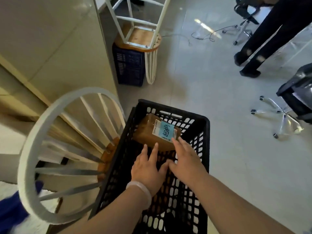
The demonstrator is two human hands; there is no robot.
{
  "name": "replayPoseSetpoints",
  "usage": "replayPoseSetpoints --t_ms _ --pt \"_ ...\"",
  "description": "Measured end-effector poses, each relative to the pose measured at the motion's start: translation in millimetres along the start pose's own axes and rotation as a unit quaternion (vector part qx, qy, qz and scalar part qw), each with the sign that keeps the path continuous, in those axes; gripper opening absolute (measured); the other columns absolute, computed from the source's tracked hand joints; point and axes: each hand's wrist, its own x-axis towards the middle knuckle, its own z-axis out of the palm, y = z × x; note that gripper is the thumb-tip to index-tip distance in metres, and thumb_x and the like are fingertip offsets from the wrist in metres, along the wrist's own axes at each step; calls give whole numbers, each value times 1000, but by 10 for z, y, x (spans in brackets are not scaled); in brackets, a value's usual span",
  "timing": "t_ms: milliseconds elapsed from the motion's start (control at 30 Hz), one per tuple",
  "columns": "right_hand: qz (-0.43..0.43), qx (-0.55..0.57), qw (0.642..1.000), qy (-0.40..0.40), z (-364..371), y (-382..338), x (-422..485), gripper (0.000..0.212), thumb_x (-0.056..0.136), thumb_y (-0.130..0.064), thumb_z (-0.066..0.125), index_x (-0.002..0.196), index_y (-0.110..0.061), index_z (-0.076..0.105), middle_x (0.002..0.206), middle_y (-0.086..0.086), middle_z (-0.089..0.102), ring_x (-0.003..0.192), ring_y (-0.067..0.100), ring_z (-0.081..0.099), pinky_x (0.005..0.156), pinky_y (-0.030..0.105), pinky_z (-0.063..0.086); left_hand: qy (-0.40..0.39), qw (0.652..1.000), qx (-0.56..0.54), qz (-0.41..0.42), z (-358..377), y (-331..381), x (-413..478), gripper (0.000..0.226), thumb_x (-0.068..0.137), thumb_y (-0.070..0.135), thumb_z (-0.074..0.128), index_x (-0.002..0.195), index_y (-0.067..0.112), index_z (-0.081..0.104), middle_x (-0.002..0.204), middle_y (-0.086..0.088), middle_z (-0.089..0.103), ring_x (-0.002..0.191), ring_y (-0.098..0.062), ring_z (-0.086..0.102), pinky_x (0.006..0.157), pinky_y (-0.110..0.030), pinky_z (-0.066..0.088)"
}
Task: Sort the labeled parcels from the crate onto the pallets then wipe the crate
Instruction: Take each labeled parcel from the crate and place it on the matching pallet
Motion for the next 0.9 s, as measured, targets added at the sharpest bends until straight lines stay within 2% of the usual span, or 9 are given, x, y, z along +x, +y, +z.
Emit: replayPoseSetpoints --t_ms 200,367,467,600,700,767,833,900 --pt "-15 -12 999 -44 -15 343 898 77 93 -36 57 154 -33 11 161 -7 14 148 17 12 120 48 21 -16 993 -78 -92 373 76 489 75 95 57 41 150 46 -9 163 2 -10 149 -24 4 120 -45 16" --pt "-69 -9 995 -69 67 510 1555 74 91 -30 60 152 -35 17 152 -5 31 141 18 29 110 51 39 6 973 -163 -161 728 174 849 83 94 52 48 142 56 -20 162 0 -13 149 -28 3 117 -44 19" --pt "-118 -8 990 -78 121 534 1832 73 92 -29 60 152 -35 18 149 -3 35 139 18 34 109 49 41 49 963 -207 -164 874 254 1030 91 92 49 55 133 64 -25 162 -1 -12 148 -30 8 115 -44 24" --pt "-158 -47 978 -129 188 613 2021 77 95 -33 55 154 -36 5 157 -3 18 143 20 21 116 46 27 60 950 -250 -175 995 311 1253 109 85 50 65 119 70 -36 160 -1 -23 148 -31 12 112 -42 30" --pt "-155 -14 980 -120 169 640 2056 76 94 -32 57 153 -40 9 151 -2 23 139 20 24 111 44 32 60 945 -282 -154 1054 317 1316 121 81 47 71 123 65 -40 156 2 -33 148 -23 11 111 -33 29" --pt "-159 30 979 -121 133 640 2016 75 93 -29 59 152 -42 14 147 -4 24 137 18 27 106 40 39 82 941 -298 -141 1081 333 1285 124 80 42 75 126 63 -39 156 3 -32 149 -18 4 112 -28 21" --pt "-172 81 974 -124 101 649 1922 76 93 -25 61 151 -43 17 143 -9 23 132 12 31 95 29 47 118 933 -311 -142 1056 352 1229 126 75 42 78 130 64 -33 158 6 -26 149 -20 5 118 -38 24" --pt "-177 120 969 -126 59 650 1780 78 92 -23 63 151 -43 16 137 -13 22 126 7 34 85 19 49 144 921 -327 -157 943 363 1141 124 69 47 80 132 68 -25 159 13 -17 148 -24 11 114 -49 33"
